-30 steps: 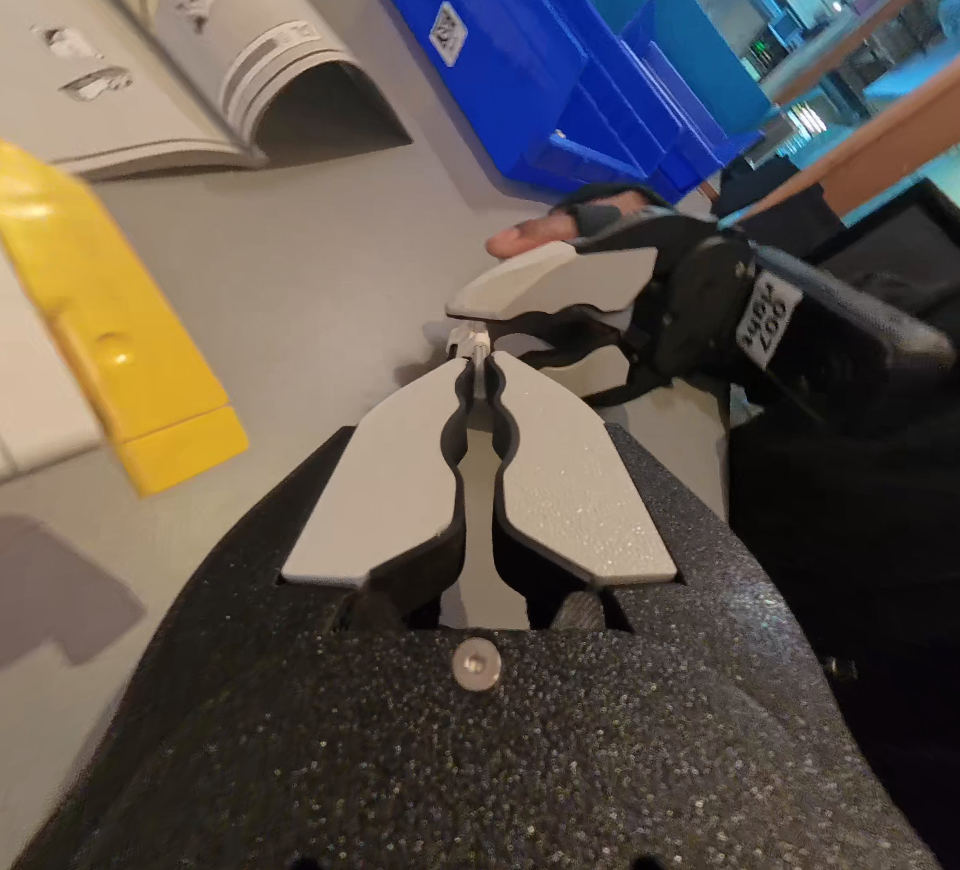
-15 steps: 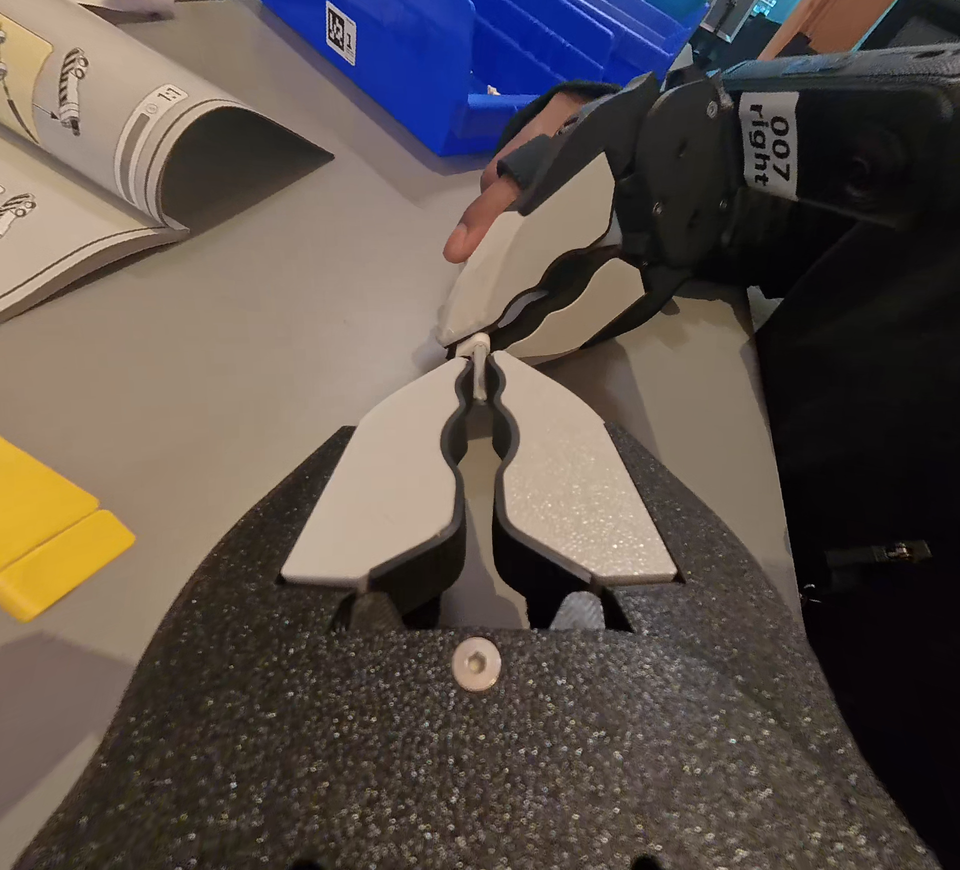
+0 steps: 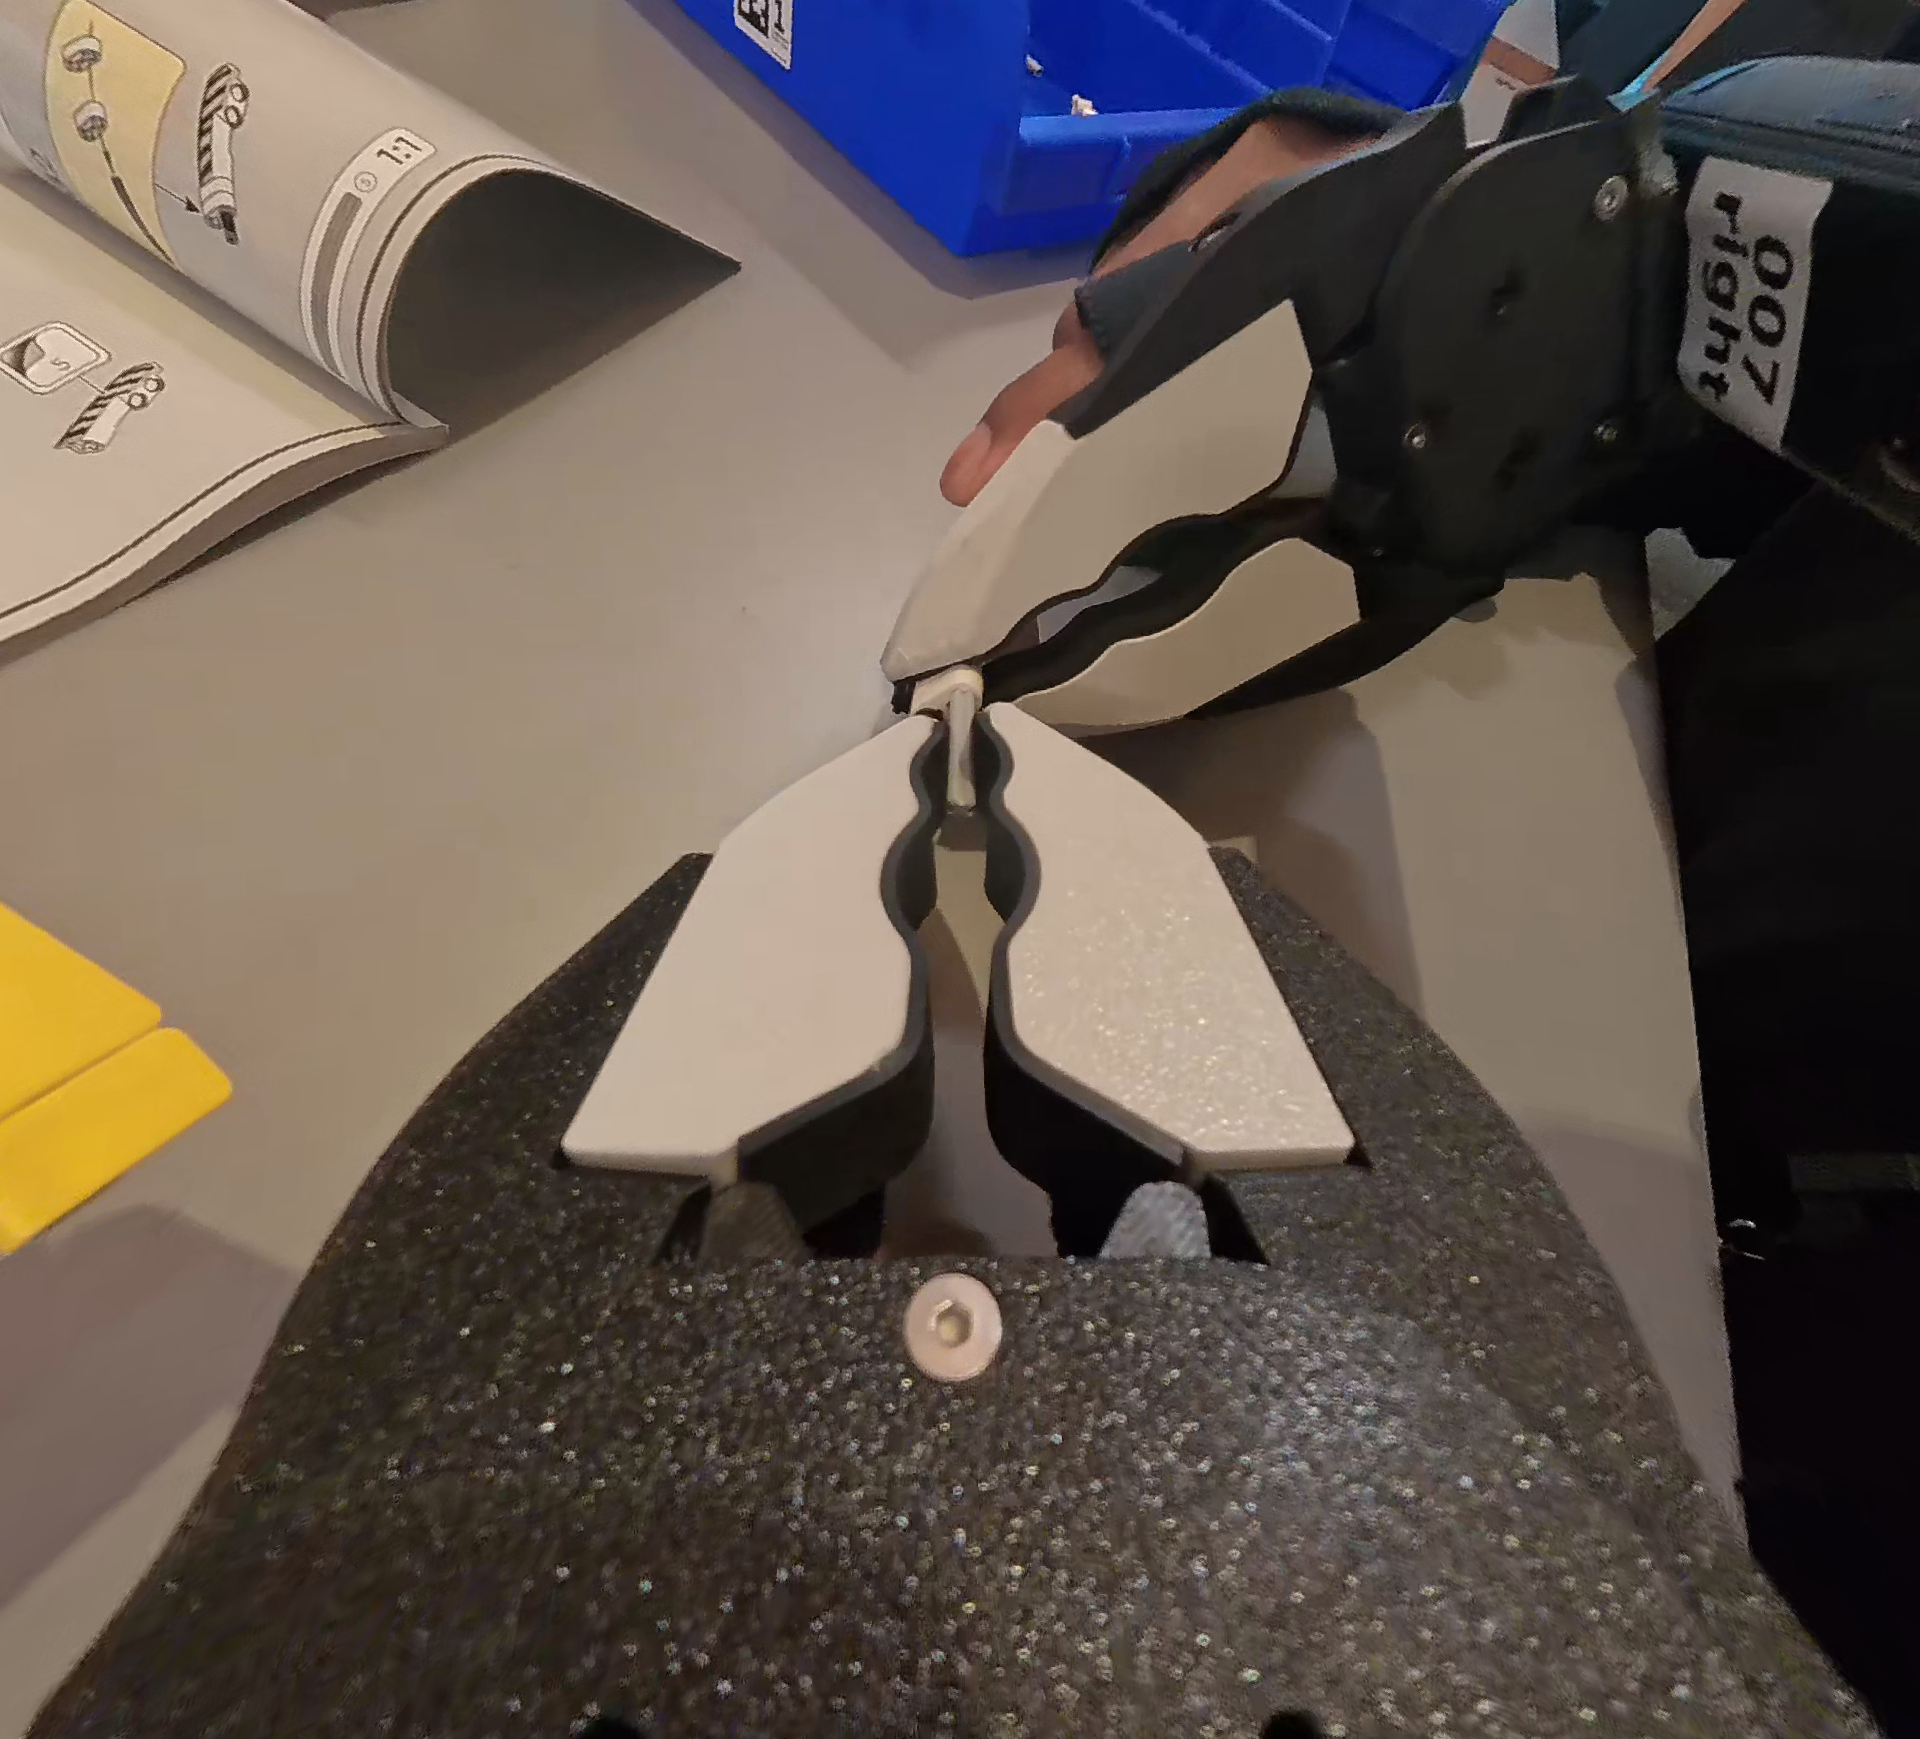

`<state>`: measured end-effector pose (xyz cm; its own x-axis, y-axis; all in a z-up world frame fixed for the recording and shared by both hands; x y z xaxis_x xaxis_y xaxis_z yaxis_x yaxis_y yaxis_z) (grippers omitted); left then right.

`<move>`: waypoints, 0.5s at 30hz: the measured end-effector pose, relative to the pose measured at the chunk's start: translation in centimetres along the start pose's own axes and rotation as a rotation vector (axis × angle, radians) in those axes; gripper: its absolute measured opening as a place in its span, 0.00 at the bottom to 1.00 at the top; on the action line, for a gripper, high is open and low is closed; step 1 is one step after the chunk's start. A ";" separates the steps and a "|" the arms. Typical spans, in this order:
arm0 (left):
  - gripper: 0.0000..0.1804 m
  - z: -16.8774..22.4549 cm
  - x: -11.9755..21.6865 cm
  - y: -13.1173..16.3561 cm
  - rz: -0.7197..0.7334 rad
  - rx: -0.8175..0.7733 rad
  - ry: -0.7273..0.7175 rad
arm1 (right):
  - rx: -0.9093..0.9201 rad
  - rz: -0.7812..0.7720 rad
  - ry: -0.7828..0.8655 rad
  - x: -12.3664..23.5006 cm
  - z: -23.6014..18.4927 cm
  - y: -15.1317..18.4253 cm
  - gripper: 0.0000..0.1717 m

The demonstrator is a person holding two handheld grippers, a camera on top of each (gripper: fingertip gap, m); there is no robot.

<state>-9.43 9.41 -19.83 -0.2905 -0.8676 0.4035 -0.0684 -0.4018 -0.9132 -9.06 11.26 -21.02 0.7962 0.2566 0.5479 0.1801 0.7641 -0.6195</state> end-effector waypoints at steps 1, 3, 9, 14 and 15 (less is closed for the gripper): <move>0.02 -0.1 0.0 0.0 -0.003 -0.002 -0.009 | -0.004 -0.007 0.007 0.0 0.0 0.0 0.04; 0.02 -0.1 -0.1 0.1 -0.010 -0.010 -0.020 | -0.012 -0.025 0.014 -0.1 0.0 0.1 0.04; 0.02 -0.1 -0.2 0.2 -0.030 -0.022 -0.036 | -0.018 -0.054 0.021 -0.3 -0.3 0.2 0.03; 0.03 -0.3 -0.2 -0.1 0.000 0.004 -0.015 | -0.083 -0.041 -0.090 0.0 -0.1 0.3 0.04; 0.05 -0.4 -0.1 -0.2 0.010 0.009 -0.017 | -0.128 -0.035 -0.133 0.2 -0.1 0.2 0.04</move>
<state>-9.71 9.73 -19.70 -0.2751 -0.8762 0.3957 -0.0575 -0.3959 -0.9165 -8.83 11.44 -21.09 0.7061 0.3134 0.6350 0.2853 0.6948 -0.6602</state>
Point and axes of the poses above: each gripper's, where its closed fingertips meet, x back along the fingers, y out of its underside, z = x × y across the jaws, the point moved 1 cm from there along x, back along the fingers, and after that the axes turned 14 degrees about -x, right-handed, at the moved point
